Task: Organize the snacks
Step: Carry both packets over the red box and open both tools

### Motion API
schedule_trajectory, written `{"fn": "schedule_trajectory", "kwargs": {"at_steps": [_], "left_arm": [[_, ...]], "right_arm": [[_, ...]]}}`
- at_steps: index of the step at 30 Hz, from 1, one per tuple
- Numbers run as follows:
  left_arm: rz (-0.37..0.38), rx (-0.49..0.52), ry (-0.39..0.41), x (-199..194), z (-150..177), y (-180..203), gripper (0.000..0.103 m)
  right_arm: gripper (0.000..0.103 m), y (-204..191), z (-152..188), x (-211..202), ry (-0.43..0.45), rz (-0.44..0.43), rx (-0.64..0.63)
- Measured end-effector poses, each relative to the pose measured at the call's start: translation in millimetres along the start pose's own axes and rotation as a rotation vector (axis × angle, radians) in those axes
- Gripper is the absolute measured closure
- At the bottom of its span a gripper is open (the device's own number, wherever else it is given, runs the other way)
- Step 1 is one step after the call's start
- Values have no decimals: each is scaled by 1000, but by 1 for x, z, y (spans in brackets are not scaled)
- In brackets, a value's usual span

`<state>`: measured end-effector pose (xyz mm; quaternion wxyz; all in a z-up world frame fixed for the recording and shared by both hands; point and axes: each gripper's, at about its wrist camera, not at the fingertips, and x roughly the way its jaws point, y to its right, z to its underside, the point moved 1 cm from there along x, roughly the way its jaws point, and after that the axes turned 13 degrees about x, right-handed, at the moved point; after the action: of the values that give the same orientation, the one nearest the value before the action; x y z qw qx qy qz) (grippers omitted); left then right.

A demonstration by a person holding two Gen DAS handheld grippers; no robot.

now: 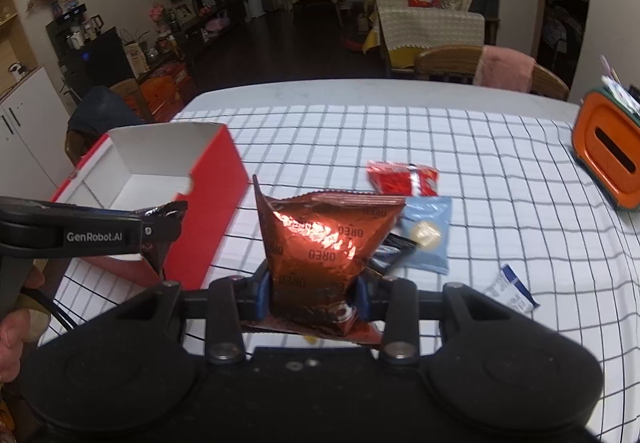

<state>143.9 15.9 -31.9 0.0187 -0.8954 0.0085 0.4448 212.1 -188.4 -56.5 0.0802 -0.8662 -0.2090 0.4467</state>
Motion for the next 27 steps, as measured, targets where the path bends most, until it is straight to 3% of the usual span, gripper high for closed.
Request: {"fn": "schedule_trajectory", "kwargs": {"at_steps": [15,27], "left_arm": [[-65,-31,11,-25,6,-81,66],[-116,-19,-30,-9,17,-148,66]], "right_arm": [[65,-96,-10,28,-4,-46,-88],[65,-153,-14,74,-53,-47,-140]]}}
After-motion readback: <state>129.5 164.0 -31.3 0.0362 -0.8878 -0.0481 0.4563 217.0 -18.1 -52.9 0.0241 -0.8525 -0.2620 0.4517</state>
